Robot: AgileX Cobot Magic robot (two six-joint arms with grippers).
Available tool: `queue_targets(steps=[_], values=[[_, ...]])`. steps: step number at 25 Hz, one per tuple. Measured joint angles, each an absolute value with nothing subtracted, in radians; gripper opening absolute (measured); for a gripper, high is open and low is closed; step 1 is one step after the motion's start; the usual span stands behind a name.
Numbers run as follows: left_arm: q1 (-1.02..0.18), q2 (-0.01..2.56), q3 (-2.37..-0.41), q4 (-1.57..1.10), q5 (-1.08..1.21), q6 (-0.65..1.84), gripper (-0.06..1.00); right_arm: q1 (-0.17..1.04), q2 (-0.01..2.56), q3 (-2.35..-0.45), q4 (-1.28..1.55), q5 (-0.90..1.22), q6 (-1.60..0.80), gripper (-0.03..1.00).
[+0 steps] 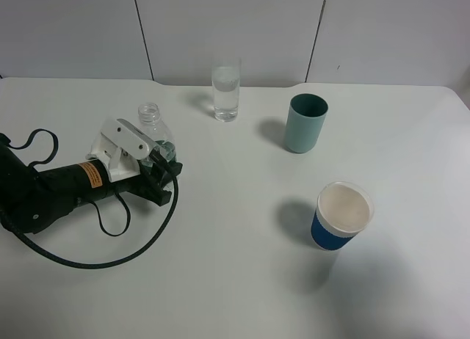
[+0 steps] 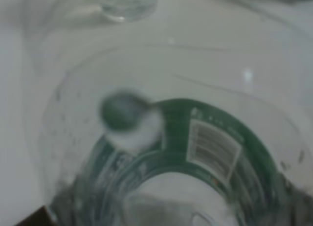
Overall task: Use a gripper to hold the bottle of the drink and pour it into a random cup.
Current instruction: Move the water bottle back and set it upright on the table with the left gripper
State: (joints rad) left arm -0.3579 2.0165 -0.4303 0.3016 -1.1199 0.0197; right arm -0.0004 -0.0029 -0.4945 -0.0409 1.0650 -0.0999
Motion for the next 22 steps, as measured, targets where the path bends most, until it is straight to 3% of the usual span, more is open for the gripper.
queue_targets(steps=[15, 22], values=[[-0.358, 2.016, -0.43, 0.312, -1.12, 0.016, 0.54, 0.0, -0.003, -0.494, -0.041, 1.065, -0.1, 0.74], [-0.358, 2.016, -0.43, 0.293, -1.12, 0.016, 0.78, 0.0, -0.003, -0.494, -0.041, 1.065, -0.1, 0.74]])
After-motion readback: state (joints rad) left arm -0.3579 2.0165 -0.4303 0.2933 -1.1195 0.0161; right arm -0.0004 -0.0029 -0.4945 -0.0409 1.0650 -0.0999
